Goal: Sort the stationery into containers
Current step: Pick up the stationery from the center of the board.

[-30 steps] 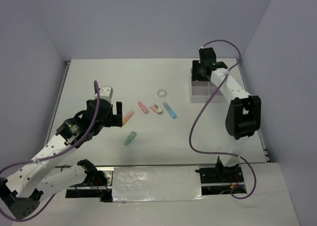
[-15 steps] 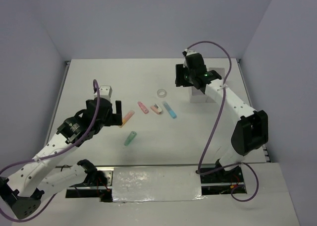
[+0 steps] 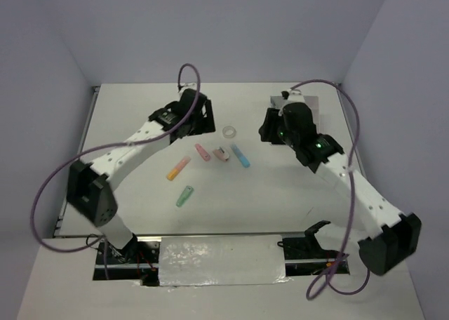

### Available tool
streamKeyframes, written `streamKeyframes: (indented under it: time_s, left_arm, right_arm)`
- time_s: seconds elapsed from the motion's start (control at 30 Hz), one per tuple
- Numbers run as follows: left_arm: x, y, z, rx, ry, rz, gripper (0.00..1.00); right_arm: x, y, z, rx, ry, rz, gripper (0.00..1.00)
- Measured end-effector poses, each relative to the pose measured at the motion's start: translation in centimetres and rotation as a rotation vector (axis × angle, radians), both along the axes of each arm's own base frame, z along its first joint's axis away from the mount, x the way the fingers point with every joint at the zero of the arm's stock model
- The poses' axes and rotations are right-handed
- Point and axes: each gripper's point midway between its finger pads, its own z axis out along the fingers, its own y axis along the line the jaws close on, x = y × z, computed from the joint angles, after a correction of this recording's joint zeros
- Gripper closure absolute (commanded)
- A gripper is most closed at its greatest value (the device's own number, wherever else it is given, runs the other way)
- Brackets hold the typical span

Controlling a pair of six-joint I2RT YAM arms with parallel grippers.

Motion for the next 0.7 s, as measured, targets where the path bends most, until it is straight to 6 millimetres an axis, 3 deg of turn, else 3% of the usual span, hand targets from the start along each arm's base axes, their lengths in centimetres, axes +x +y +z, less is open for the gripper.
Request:
streamKeyframes:
  time_s: [0.13,0.23,0.3,0.47,0.7]
  left_arm:
    - [6.6,-4.2,-2.8,0.02,0.038,0.008,0.16]
    - [10.8,-6.7,-5.2,0.041,0.047,0.009,0.21]
    - [12.4,-7.7,-7.0,0.058,0.059,0.009,0.23]
    - [12.9,-7.6,-11.0,0.109,0.117,0.006,0.28]
    - [12.8,-8.2,-12.0,0.088,0.131,-0.03,0.31]
  right_arm:
    - [-2.8,-2.2,4.0,0.063,-0.123,-0.041,0.43]
    - [-4.2,-3.0,4.6,0.082,-0.15,-0.045,0.43]
    - [-4.7,-3.1,4.2,0.088,-0.145,-0.038,0.43]
    - [-5.4,-2.6,2.2,0.084,-0.095,-0.005,0.43]
    - [-5.9,-2.2,0.4,0.08,-0.054,0.027,0.43]
